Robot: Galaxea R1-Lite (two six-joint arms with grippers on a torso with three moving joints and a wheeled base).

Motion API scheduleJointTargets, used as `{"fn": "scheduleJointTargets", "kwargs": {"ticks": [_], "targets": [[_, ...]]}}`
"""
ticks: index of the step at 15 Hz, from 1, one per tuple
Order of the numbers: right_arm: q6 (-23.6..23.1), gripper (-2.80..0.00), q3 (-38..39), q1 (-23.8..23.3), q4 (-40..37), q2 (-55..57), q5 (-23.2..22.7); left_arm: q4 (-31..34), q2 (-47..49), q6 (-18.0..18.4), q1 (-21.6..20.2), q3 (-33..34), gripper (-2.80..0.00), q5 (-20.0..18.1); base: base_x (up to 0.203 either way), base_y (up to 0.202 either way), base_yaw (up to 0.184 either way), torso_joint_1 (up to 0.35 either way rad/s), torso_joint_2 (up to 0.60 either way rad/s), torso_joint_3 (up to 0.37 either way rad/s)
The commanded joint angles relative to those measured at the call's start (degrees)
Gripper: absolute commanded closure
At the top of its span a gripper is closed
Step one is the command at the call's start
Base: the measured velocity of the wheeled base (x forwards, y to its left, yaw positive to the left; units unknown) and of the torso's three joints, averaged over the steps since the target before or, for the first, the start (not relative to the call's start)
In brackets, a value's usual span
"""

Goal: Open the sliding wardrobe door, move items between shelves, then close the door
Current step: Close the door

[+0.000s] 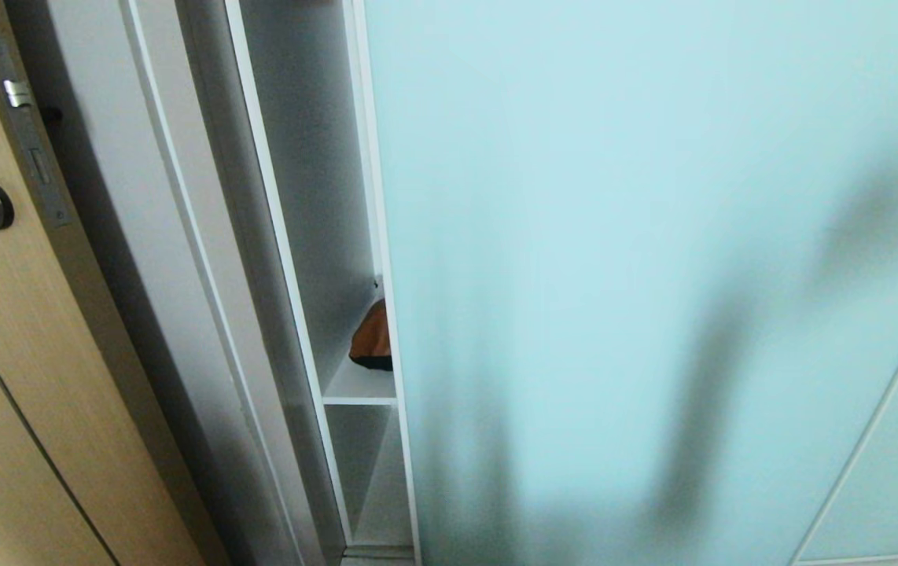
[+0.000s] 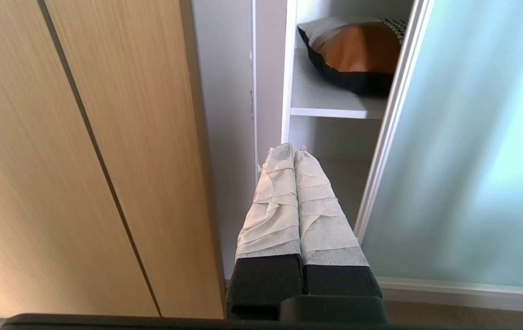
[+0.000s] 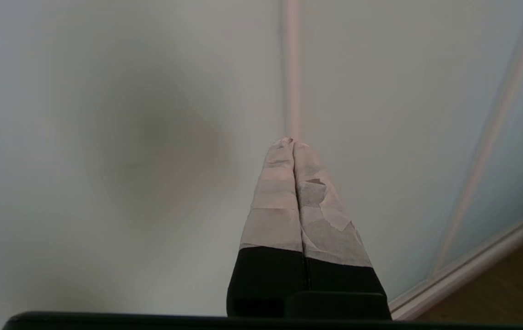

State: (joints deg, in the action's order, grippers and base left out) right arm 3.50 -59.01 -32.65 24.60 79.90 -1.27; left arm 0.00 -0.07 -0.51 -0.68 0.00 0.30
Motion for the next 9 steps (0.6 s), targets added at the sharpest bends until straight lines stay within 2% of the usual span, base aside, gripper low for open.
{"fn": "scheduleJointTargets", "kwargs": {"ticks": [1, 6, 9], "targets": [[0.1, 0.0, -2.1, -2.2, 2.2, 7.5, 0.4, 0.0, 0.1, 0.0, 0.0, 0.1, 0.0, 0.0, 0.0, 0.0, 0.0, 0.0, 0.0, 0.0], [0.4, 0.0, -14.8, -5.3, 6.5, 20.5, 1.5, 0.0, 0.1, 0.0, 0.0, 0.1, 0.0, 0.0, 0.0, 0.0, 0.0, 0.0, 0.0, 0.0], [1.2, 0.0, -21.0, -5.5, 6.6, 26.3, 1.7, 0.0, 0.1, 0.0, 0.0, 0.1, 0.0, 0.0, 0.0, 0.0, 0.0, 0.0, 0.0, 0.0]]}}
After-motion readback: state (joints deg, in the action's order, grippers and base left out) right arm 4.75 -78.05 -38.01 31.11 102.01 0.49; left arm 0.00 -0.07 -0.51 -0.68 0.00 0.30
